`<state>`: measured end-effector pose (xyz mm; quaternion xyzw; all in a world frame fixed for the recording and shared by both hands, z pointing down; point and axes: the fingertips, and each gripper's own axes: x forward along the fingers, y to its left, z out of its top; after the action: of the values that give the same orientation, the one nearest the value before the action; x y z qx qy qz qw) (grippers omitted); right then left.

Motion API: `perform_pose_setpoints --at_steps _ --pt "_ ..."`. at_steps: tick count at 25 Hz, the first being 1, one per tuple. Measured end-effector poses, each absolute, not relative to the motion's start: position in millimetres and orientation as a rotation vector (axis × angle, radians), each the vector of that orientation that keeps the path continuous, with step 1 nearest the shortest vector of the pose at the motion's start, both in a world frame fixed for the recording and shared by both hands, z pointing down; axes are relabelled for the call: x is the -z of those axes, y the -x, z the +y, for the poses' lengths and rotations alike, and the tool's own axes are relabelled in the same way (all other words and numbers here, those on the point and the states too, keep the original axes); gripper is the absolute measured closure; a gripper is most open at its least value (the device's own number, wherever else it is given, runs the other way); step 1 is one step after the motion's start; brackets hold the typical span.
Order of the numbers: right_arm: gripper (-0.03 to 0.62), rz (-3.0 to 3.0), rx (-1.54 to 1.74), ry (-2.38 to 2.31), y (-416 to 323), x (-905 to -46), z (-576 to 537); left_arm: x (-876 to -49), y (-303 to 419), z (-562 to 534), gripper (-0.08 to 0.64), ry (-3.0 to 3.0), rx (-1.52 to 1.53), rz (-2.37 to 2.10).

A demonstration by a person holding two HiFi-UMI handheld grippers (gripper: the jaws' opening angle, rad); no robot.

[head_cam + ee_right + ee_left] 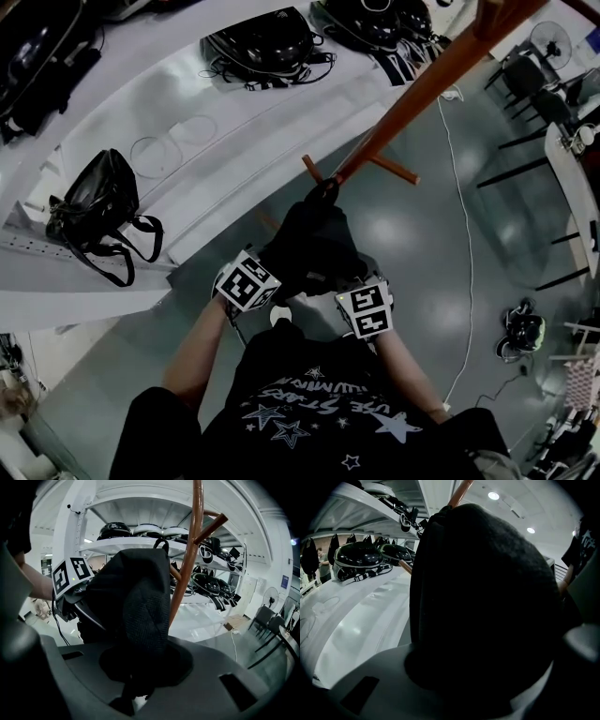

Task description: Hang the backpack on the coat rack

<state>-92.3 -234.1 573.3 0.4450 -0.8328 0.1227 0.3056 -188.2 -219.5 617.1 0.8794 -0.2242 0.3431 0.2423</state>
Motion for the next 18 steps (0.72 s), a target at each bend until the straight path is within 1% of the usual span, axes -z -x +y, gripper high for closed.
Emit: perform_pose_setpoints --at_steps 13,18 --pt "0.525 -2.19 -0.342 -1.171 106 -579 -243 -625 203 -239 0.468 -2.419 -0.922 -0.506" --pt "0.519 -2.203 -0.31 -1.151 106 -578 -240 -622 203 -234 0.479 -2.468 -0.899 -0.496"
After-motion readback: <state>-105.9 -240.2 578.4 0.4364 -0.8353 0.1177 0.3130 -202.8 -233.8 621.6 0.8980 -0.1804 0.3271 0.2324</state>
